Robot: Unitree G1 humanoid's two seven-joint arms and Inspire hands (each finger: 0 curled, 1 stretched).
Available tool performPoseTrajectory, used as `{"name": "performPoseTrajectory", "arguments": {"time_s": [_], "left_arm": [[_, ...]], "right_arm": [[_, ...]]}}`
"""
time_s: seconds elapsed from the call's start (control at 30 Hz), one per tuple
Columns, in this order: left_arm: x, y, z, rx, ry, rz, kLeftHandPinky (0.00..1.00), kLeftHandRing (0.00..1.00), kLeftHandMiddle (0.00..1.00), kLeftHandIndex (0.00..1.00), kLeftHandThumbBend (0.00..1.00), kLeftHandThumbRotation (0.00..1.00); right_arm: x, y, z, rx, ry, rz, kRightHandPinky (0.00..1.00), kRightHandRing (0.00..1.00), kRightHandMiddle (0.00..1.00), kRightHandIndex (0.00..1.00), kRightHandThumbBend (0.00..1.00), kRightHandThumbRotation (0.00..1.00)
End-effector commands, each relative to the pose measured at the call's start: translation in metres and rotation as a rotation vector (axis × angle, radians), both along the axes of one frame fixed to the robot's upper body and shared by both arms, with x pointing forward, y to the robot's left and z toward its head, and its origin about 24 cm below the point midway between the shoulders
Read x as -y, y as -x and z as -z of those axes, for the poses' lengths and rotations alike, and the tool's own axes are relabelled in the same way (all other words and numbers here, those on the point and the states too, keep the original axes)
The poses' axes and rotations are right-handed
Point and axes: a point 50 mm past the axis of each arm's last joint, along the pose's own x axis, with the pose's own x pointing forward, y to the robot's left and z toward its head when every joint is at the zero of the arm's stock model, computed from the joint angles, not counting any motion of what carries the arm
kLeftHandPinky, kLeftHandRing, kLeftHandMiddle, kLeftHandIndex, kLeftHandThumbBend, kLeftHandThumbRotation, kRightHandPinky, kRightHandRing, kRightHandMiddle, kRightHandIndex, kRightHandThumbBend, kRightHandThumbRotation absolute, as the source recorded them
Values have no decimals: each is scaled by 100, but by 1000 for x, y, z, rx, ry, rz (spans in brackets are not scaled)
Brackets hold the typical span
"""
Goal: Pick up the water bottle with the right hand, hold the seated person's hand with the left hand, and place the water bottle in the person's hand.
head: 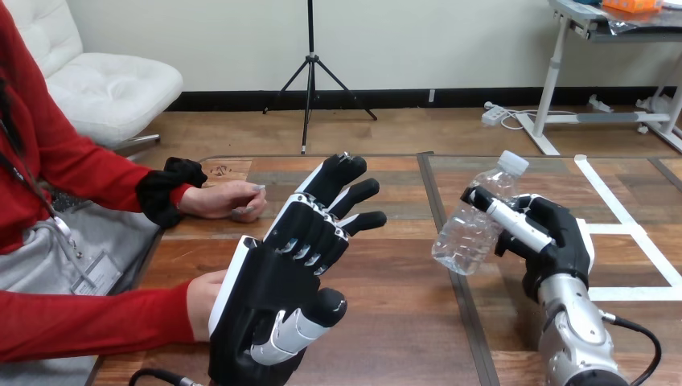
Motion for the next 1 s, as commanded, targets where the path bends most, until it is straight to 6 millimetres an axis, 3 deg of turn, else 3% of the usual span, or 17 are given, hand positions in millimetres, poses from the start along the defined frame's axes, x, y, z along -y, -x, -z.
{"name": "performPoseTrajectory", "arguments": {"time_s": [0.0, 0.37, 0.97], "left_arm": [[-1, -9, -14, 67, -16, -26, 79, 88, 91, 89, 100, 56], [-12, -13, -15, 53, -159, -94, 78, 87, 91, 90, 100, 58], [-47, -17, -26, 74, -489, -227, 77, 84, 87, 87, 100, 56]], "right_arm": [[-1, -19, -38, 194, 31, -45, 11, 12, 16, 19, 59, 0], [0, -14, -43, 261, 54, -92, 11, 12, 17, 20, 55, 0], [-5, 1, -51, 351, 42, -169, 8, 10, 14, 19, 42, 0]]}}
